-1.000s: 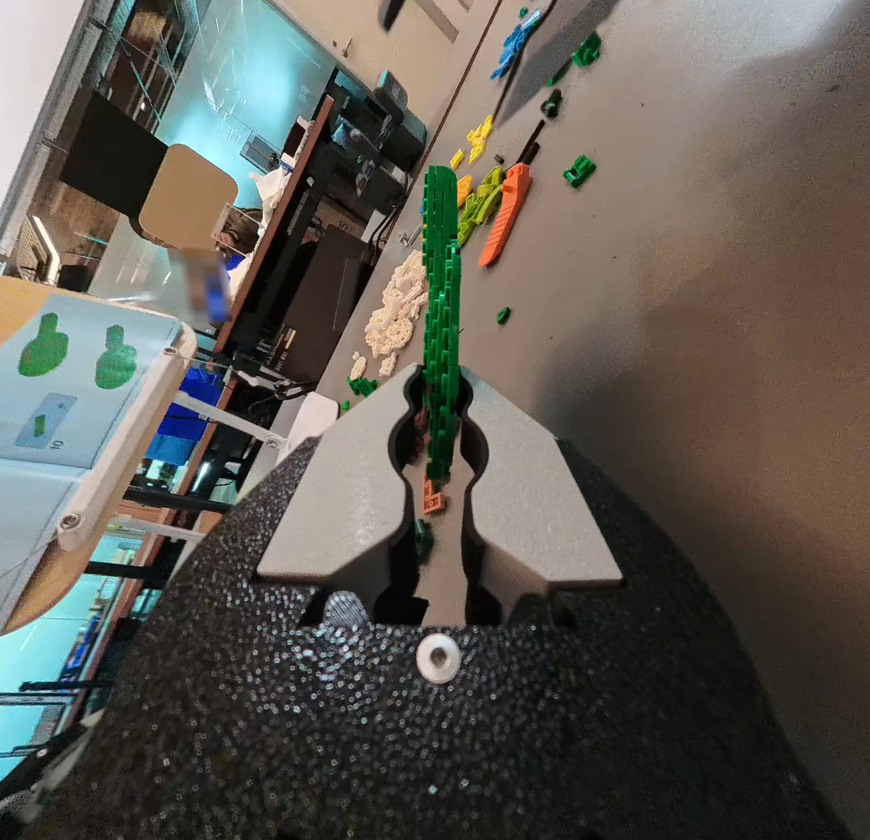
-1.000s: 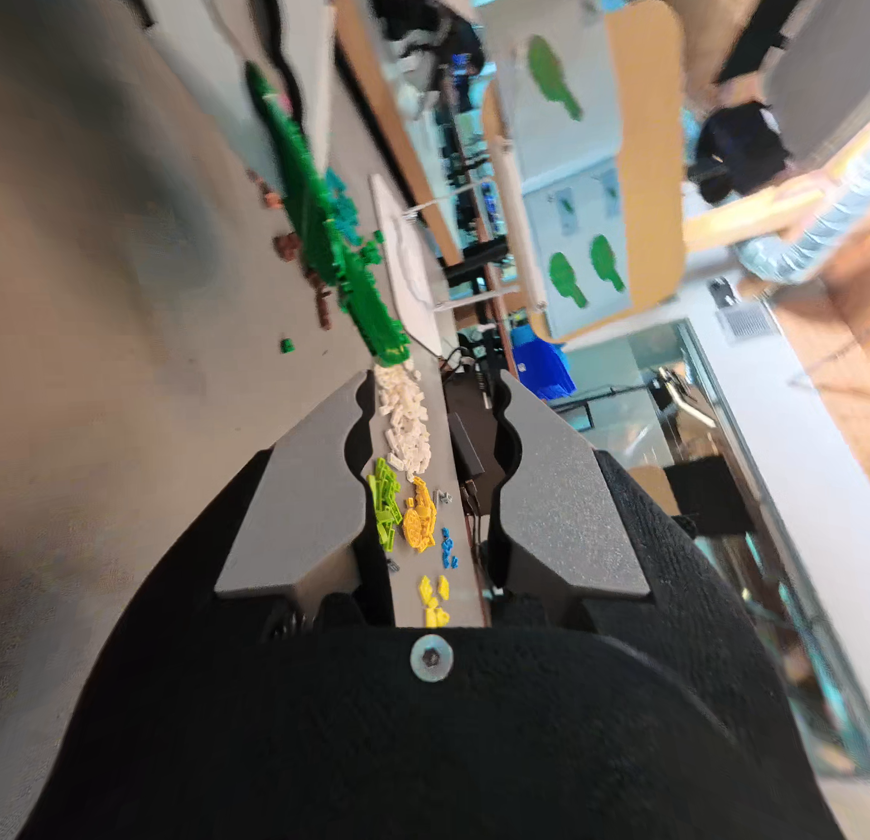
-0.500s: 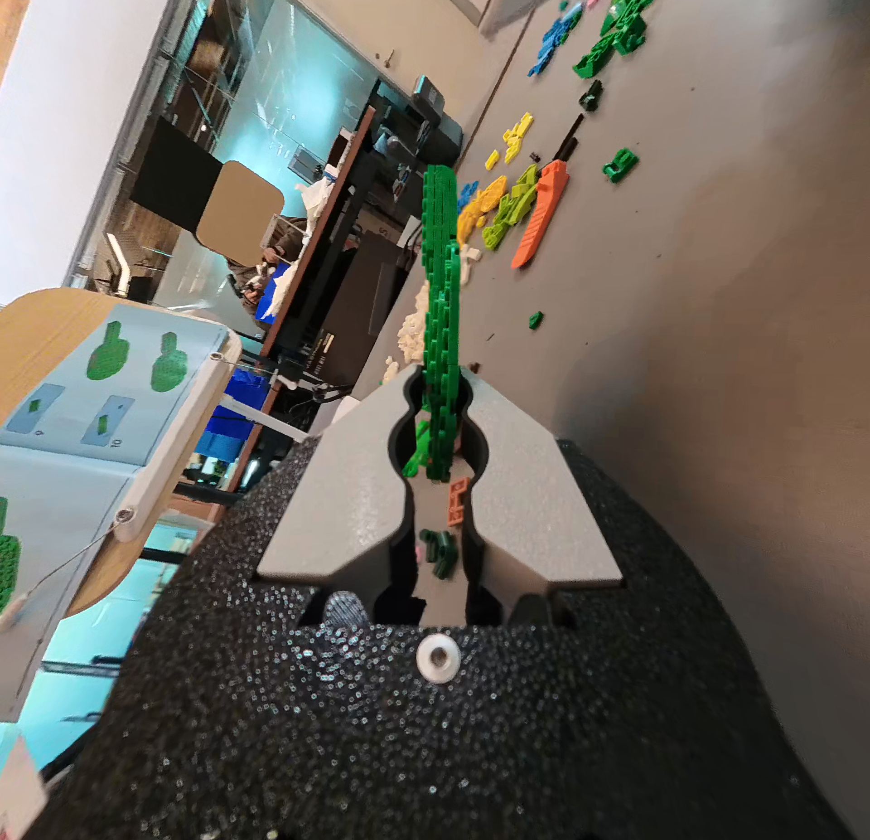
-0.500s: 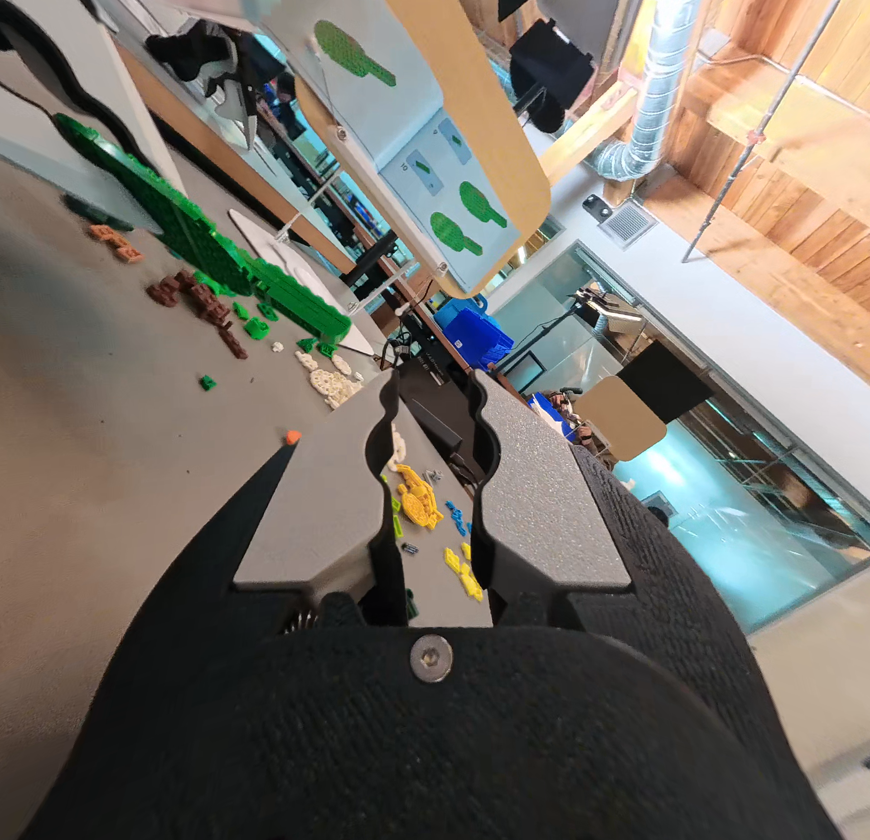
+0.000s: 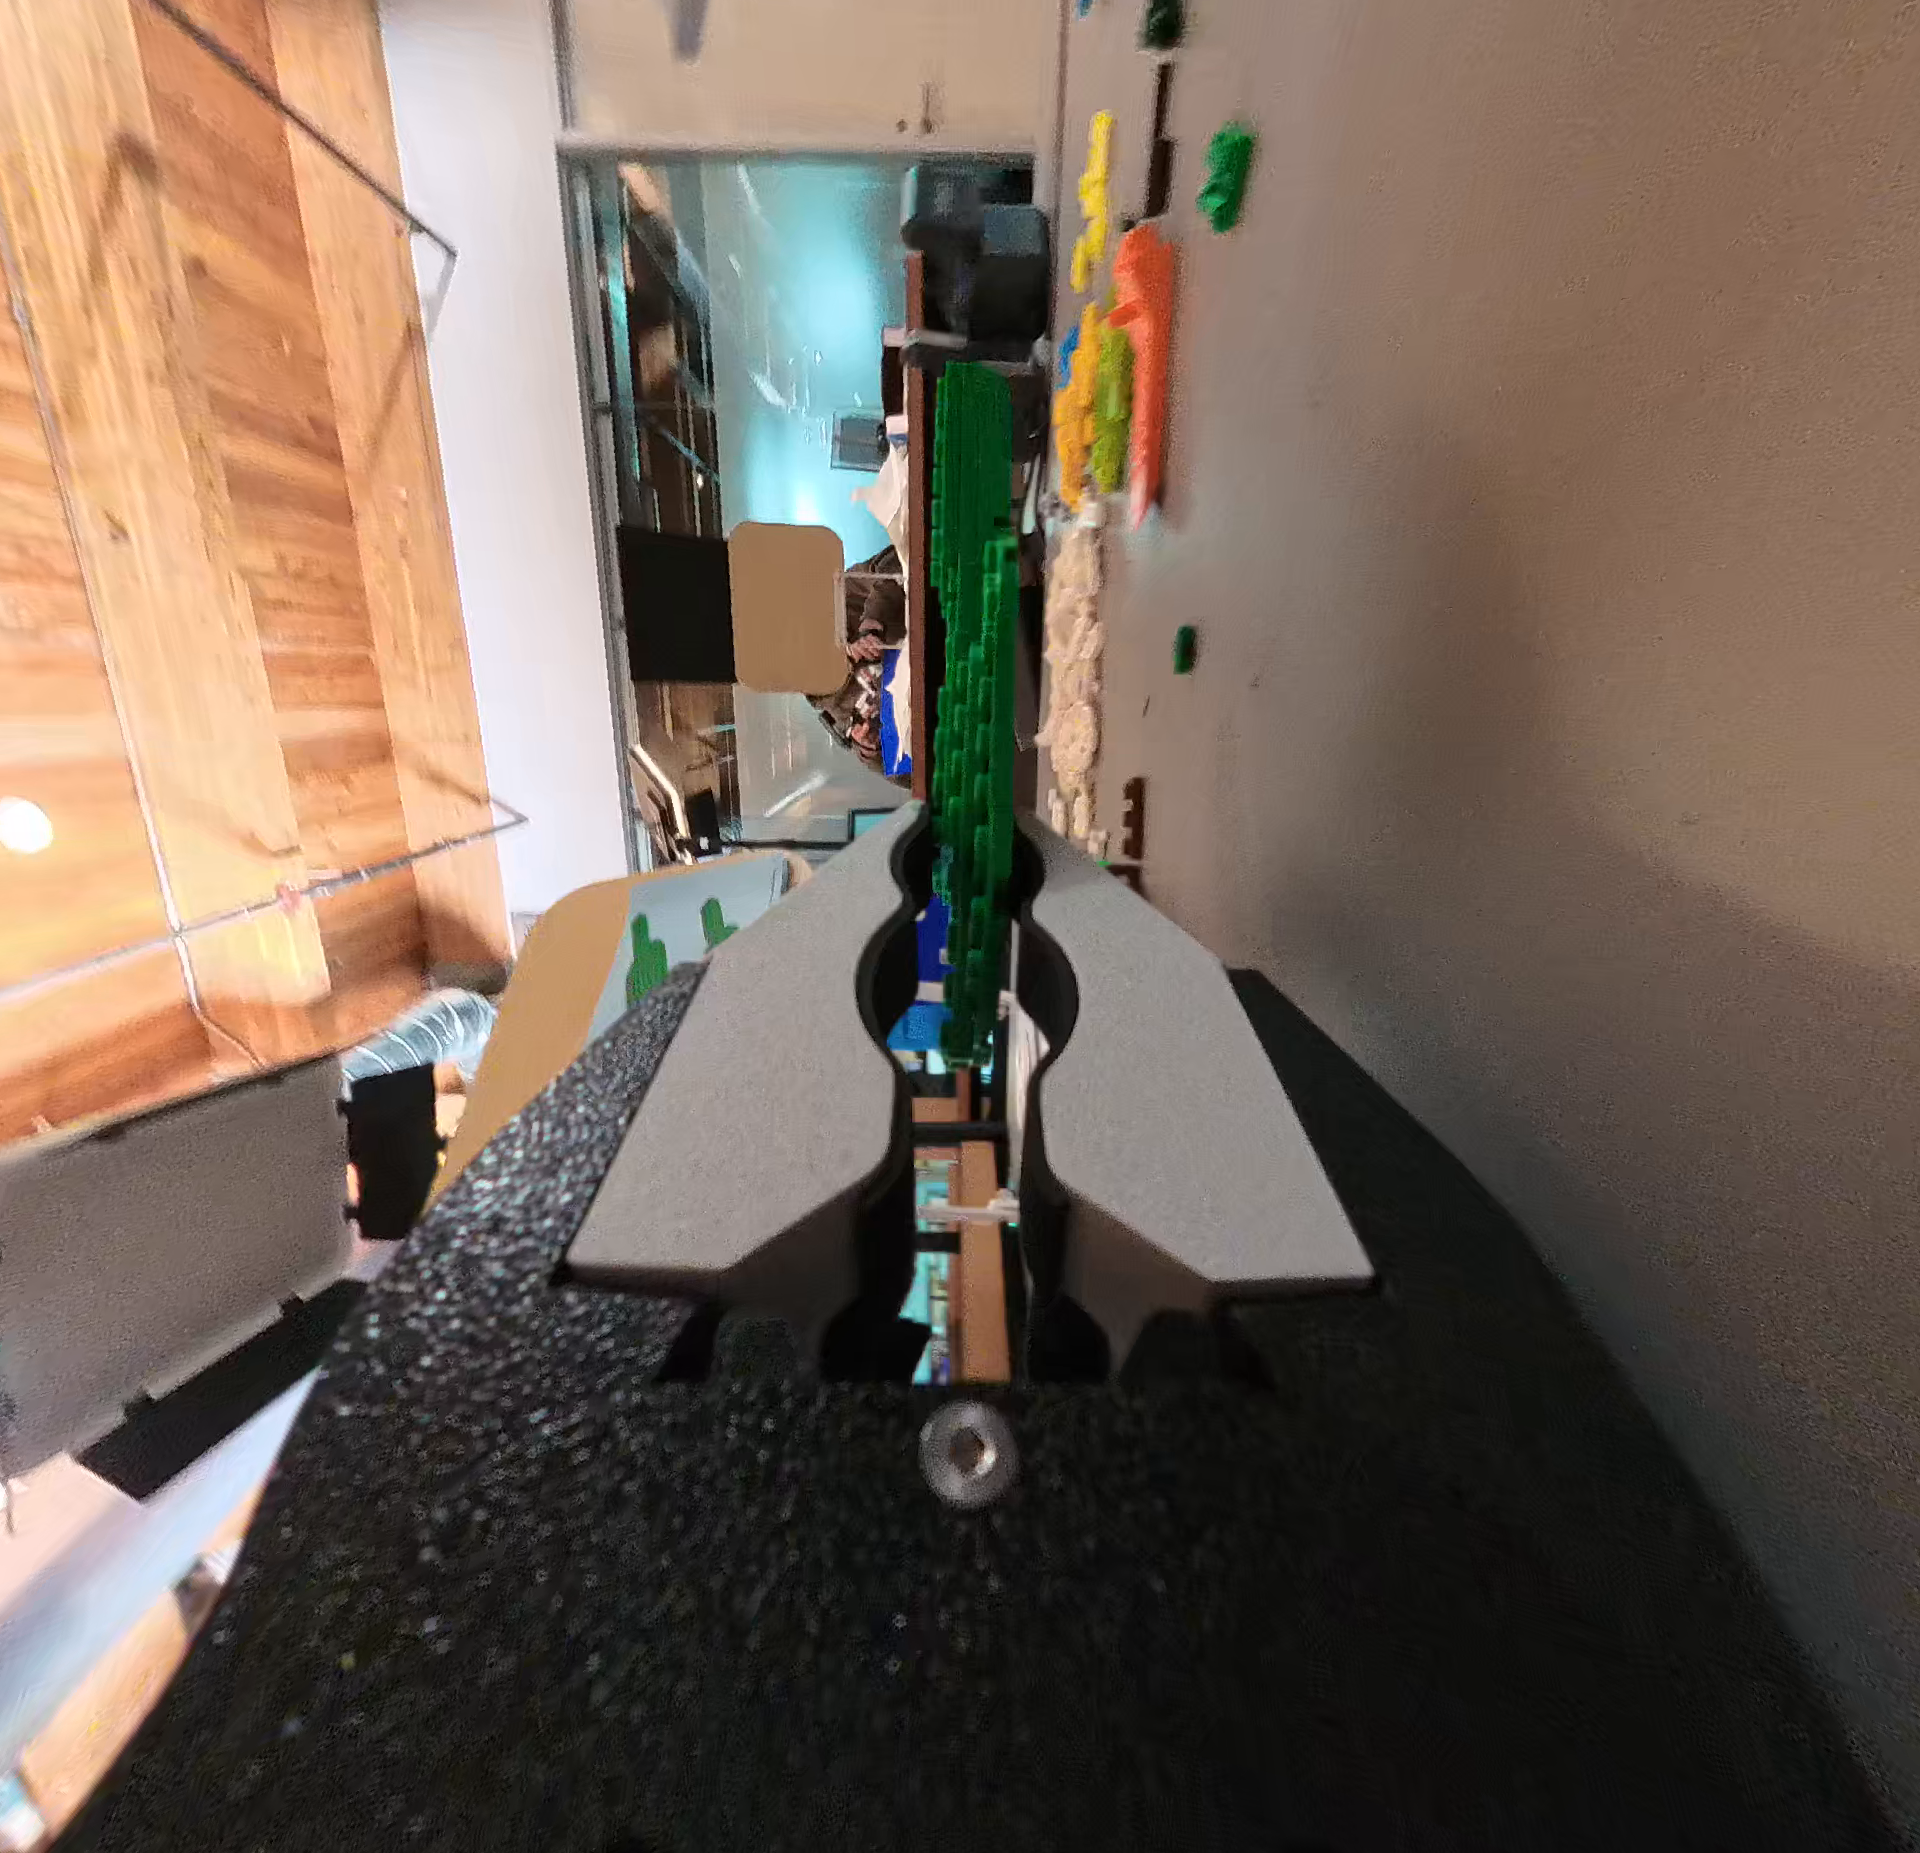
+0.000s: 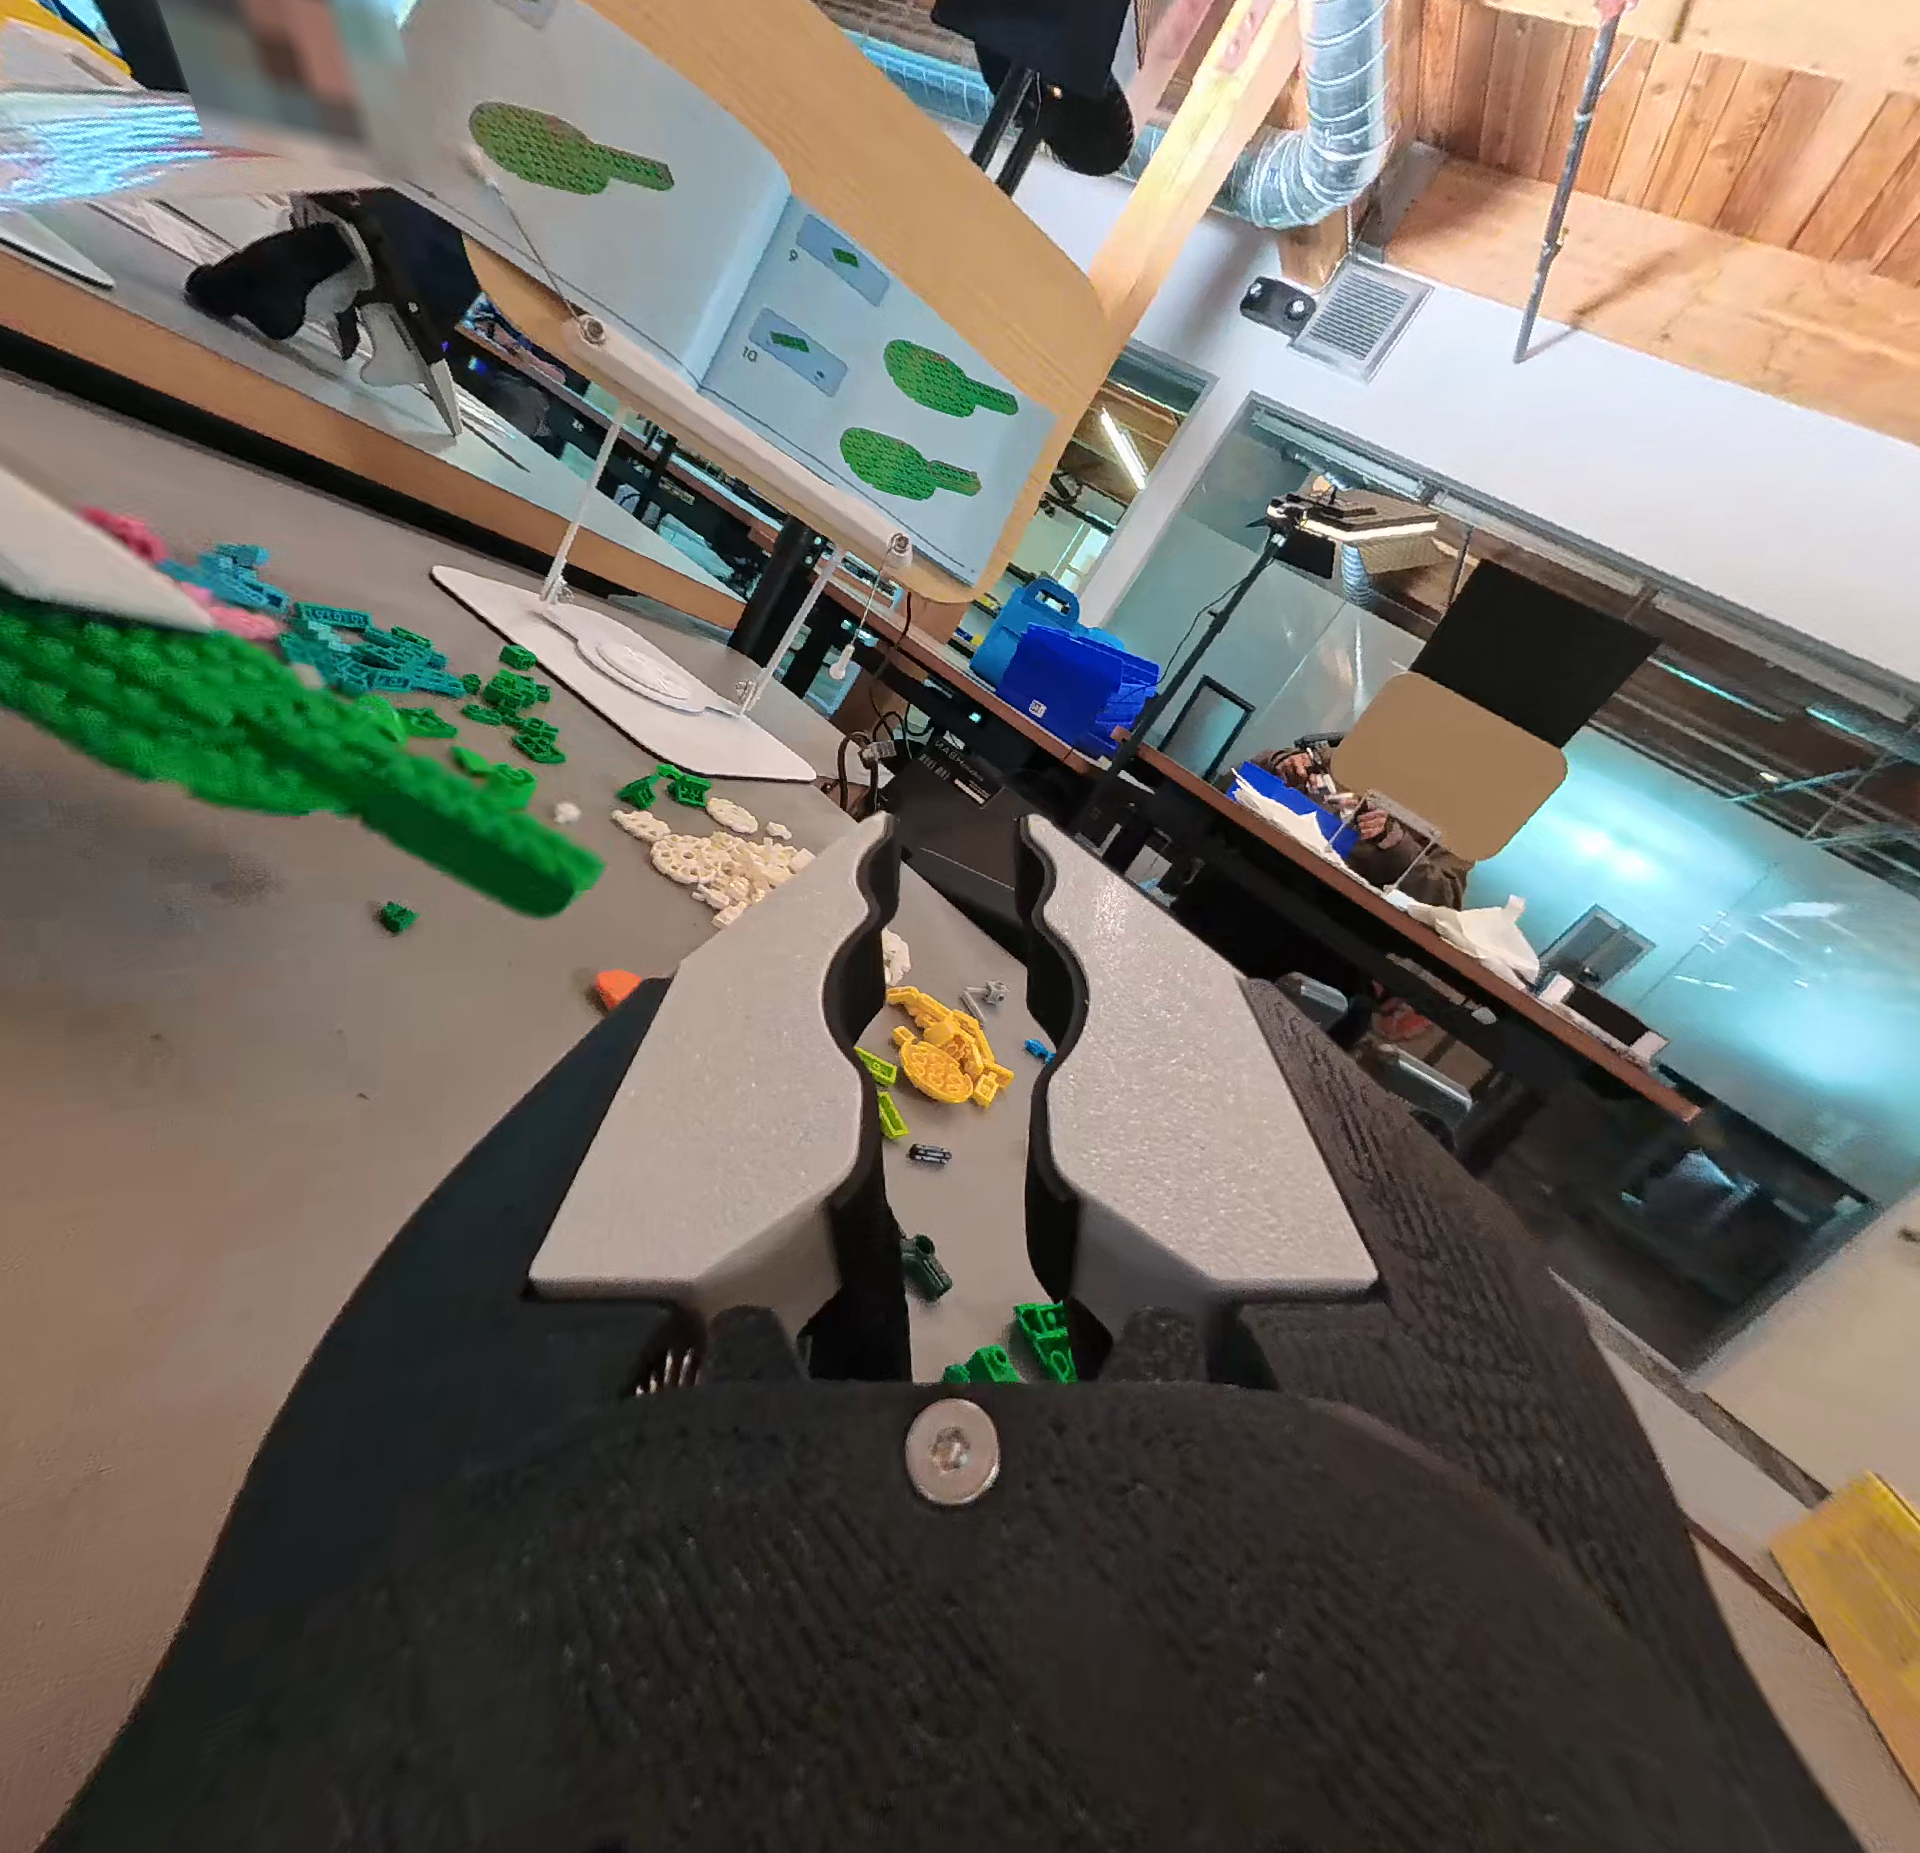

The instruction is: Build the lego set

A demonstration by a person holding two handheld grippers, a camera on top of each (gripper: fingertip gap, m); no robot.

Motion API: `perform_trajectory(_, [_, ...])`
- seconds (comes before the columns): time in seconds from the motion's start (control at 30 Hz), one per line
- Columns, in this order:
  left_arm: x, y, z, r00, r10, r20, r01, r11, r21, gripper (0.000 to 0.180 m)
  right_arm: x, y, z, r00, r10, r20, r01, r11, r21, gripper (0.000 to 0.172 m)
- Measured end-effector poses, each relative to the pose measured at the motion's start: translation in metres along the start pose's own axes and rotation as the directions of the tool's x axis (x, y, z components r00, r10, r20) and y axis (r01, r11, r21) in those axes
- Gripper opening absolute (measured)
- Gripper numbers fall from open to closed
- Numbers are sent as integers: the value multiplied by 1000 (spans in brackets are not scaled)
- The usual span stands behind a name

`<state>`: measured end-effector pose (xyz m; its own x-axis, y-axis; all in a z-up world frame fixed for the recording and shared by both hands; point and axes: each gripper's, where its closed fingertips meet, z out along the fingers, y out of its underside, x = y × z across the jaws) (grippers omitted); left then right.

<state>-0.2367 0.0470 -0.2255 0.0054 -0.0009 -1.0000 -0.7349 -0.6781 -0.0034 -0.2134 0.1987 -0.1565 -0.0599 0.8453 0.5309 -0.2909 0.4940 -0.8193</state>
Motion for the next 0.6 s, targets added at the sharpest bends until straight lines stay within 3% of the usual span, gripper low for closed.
perform_trajectory(0.1, [9,-1,2,998,56,-32,-56,998,-16,9,2,2,1,1000,22,-5,-22,1000,-5,19])
perform_trajectory(0.43, [2,41,5,993,-117,-12,112,973,-200,9,2,5,2,1000,11,0,-11,1000,-16,18])
perform_trajectory(0.6, [8,38,10,972,-228,-60,216,962,-165,9,5,4,-3,1000,3,-6,-3,1000,-21,18])
